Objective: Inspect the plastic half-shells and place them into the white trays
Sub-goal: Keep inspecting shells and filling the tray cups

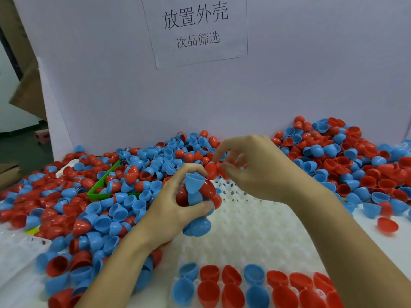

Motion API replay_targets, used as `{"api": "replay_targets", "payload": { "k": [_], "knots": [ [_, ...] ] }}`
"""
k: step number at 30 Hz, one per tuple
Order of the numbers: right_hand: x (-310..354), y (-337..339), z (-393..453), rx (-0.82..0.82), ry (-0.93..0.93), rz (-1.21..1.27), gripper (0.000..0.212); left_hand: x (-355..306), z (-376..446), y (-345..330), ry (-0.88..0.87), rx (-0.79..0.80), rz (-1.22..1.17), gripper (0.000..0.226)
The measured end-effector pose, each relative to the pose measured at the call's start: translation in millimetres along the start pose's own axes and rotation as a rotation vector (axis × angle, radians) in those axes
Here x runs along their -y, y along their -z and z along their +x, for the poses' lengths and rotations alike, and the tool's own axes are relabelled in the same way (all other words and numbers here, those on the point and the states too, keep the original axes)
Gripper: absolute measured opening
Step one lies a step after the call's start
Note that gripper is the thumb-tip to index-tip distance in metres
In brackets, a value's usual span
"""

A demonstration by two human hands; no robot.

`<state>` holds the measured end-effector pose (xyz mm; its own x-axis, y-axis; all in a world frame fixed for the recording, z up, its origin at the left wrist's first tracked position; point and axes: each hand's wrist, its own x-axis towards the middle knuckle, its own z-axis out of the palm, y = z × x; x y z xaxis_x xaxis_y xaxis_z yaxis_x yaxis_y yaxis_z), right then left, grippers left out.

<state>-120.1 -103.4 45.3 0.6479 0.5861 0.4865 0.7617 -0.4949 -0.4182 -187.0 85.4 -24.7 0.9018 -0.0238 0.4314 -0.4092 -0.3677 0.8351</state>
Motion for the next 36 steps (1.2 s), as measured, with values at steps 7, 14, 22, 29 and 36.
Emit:
{"api": "replay_targets", "payload": {
  "k": [7, 14, 22, 29, 36],
  "knots": [
    [-7.1, 2.0, -0.1, 0.194, -0.02, -0.049, 0.027, 6.5, -2.1, 4.7, 0.027, 0.062, -0.004, 0.053],
    [-16.7, 25.7, -7.6, 0.104, -0.082, -0.081, 0.02, 17.5, 1.6, 3.4, 0.132, -0.053, -0.177, 0.053],
    [-55.3, 55.4, -72.8, 0.334, -0.397, -0.231, 0.007, 24.6, 6.0, 0.3, 0.186, -0.143, -0.305, 0.042],
    [-71.6, 58.8, -115.0, 0.321, -0.527, -0.248, 0.026, 21.7, 7.7, -0.3, 0.199, -0.191, -0.433, 0.038],
    [-79.6, 58.2, -120.0, 0.457, -0.557, -0.299, 0.017, 20.8, 9.1, 2.1, 0.218, -0.235, -0.46, 0.039]
  ]
}}
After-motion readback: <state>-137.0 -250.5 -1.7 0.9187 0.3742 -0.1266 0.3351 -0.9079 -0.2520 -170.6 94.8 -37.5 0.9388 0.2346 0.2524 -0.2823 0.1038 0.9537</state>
